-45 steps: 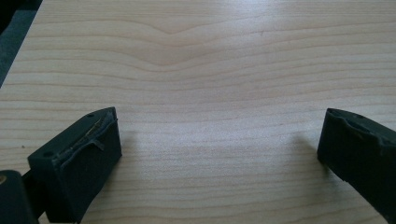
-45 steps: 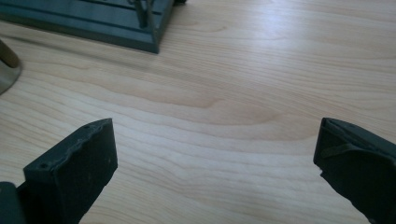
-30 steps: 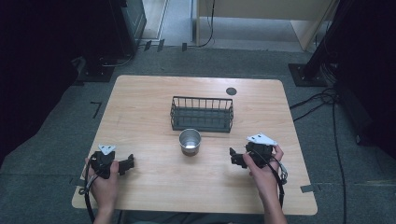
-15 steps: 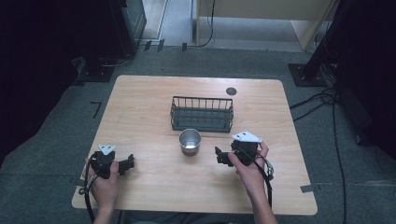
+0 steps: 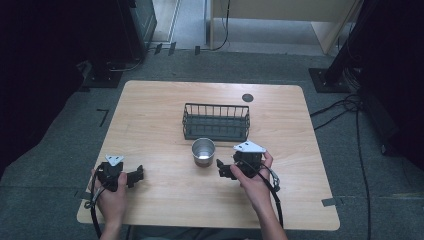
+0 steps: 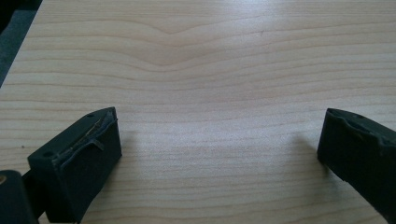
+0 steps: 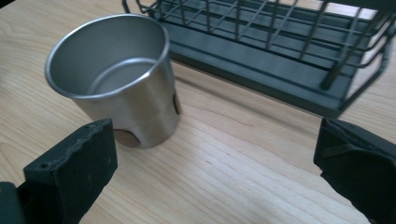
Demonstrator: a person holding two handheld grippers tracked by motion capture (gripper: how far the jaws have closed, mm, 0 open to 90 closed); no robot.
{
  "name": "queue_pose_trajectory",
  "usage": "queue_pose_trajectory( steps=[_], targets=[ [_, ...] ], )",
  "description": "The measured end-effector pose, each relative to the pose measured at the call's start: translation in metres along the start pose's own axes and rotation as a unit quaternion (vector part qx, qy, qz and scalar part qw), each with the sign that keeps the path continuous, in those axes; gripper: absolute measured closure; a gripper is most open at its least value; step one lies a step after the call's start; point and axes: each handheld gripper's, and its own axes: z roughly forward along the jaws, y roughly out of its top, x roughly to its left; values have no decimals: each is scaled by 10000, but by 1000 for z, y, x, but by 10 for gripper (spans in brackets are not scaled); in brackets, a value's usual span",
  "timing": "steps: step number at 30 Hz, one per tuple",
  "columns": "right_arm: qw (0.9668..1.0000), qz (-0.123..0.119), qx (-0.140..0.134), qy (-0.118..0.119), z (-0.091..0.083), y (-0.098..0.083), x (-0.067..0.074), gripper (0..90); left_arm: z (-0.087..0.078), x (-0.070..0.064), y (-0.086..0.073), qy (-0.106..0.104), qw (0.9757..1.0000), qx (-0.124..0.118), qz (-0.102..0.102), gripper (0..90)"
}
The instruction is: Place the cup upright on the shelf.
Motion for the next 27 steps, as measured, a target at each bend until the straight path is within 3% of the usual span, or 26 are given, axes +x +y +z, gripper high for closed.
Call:
queue_pose_trajectory(
  steps=[19,27],
  targets=[
    [9991,-191,21,367,21,8,37,0,0,-1,0,-25,10000,-4,32,0],
    [9994,-186,35,280,38,11,50,0,0,-1,0,-36,10000,3,48,0]
  ],
)
